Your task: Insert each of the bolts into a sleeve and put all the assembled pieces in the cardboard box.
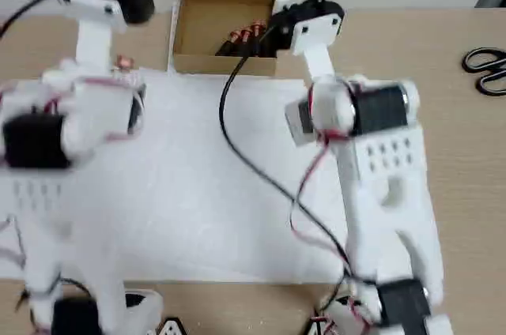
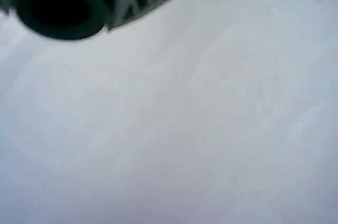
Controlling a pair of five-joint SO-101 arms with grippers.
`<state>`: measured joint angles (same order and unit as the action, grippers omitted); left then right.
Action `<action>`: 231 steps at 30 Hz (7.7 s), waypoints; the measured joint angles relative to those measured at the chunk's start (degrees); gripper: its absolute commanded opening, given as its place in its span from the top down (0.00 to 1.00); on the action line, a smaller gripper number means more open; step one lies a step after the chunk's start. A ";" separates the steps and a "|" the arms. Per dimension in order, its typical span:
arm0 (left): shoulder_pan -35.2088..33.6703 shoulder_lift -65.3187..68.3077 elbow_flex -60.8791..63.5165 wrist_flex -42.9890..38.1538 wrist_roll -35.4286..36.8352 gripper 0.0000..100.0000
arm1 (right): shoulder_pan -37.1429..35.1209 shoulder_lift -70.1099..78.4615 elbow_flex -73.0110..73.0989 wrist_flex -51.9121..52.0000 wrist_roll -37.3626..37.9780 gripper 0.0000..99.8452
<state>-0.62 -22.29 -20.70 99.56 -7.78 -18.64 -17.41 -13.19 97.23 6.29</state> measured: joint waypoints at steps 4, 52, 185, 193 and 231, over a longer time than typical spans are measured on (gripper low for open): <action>2.64 -13.36 9.93 -3.87 0.00 0.99 | -4.75 -13.45 7.82 0.09 0.00 1.00; 19.34 -41.49 72.35 -56.35 31.82 0.99 | -19.69 -79.21 97.05 -55.91 -11.96 1.00; -5.10 -42.55 61.98 -15.21 12.13 0.76 | -14.77 -76.40 98.11 -53.19 -12.57 1.00; -7.56 -42.55 61.98 -15.21 10.37 0.76 | -9.23 -59.25 83.78 -52.75 -9.32 1.00; -7.82 -42.55 64.18 -15.21 10.46 0.76 | -5.89 75.16 -24.00 -110.33 -9.05 1.00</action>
<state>-8.44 -64.84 43.47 84.35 2.68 -24.53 57.76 -37.19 -13.10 -2.77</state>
